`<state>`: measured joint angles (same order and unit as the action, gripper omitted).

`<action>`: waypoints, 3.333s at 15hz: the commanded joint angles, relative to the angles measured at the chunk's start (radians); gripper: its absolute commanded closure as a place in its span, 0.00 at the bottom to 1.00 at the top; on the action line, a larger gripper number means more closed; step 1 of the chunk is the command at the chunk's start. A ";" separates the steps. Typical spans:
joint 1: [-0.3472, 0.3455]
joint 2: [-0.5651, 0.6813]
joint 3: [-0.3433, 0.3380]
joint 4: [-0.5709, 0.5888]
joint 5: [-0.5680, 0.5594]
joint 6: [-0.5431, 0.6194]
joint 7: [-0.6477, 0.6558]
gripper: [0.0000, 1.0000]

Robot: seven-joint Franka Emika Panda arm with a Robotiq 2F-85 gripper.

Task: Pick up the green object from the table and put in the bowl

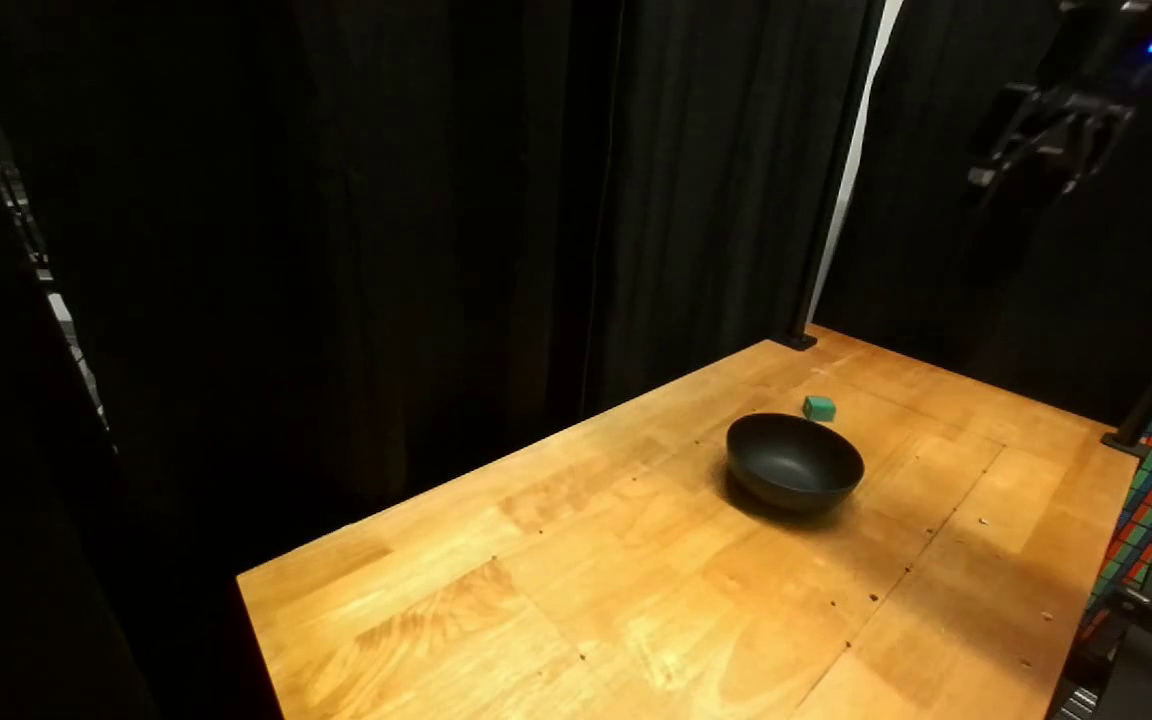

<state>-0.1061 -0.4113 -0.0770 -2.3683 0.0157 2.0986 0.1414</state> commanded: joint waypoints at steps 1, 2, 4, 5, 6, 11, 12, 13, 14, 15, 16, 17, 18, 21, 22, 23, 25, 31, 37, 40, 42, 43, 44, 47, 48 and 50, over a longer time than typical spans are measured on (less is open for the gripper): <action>-0.038 0.223 0.083 0.048 -0.142 0.204 0.191 0.00; -0.045 0.279 0.090 0.062 -0.196 0.241 0.254 0.00; -0.057 0.392 0.075 0.090 -0.298 0.320 0.375 0.00; -0.059 0.443 0.056 0.110 -0.342 0.343 0.430 0.00; -0.057 0.491 0.034 0.129 -0.377 0.361 0.472 0.00; -0.033 0.672 -0.069 0.197 -0.289 0.470 0.524 0.00; -0.031 0.701 -0.078 0.206 -0.255 0.490 0.518 0.00; -0.033 0.731 -0.076 0.213 -0.197 0.507 0.496 0.00; -0.030 0.760 -0.079 0.219 -0.161 0.533 0.494 0.00; -0.014 0.794 -0.095 0.229 -0.161 0.568 0.518 0.00; -0.009 0.822 -0.095 0.237 -0.137 0.591 0.507 0.00; 0.007 0.852 -0.109 0.246 -0.135 0.627 0.518 0.00; 0.019 0.881 -0.118 0.258 -0.122 0.652 0.518 0.00; 0.069 0.976 -0.151 0.301 -0.094 0.724 0.529 0.00; 0.088 1.007 -0.166 0.319 -0.088 0.743 0.533 0.00; 0.108 1.039 -0.182 0.340 -0.083 0.759 0.539 0.00; 0.127 1.090 -0.195 0.377 -0.059 0.777 0.534 0.00; 0.159 1.194 -0.244 0.474 -0.001 0.792 0.529 0.00; 0.103 1.175 -0.190 0.501 0.057 0.683 0.473 0.51; 0.091 1.145 -0.185 0.503 0.085 0.623 0.465 0.73; 0.090 1.103 -0.200 0.472 0.086 0.588 0.468 0.79; 0.088 1.064 -0.209 0.447 0.080 0.565 0.465 0.79; 0.084 1.034 -0.212 0.431 0.077 0.547 0.462 0.79; 0.090 0.881 -0.228 0.352 0.054 0.473 0.441 0.79; 0.084 0.836 -0.217 0.333 0.056 0.438 0.419 0.79; 0.065 0.750 -0.166 0.292 0.081 0.357 0.346 0.79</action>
<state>-0.0178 0.5071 -0.2999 -1.9690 0.0773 2.5436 0.5770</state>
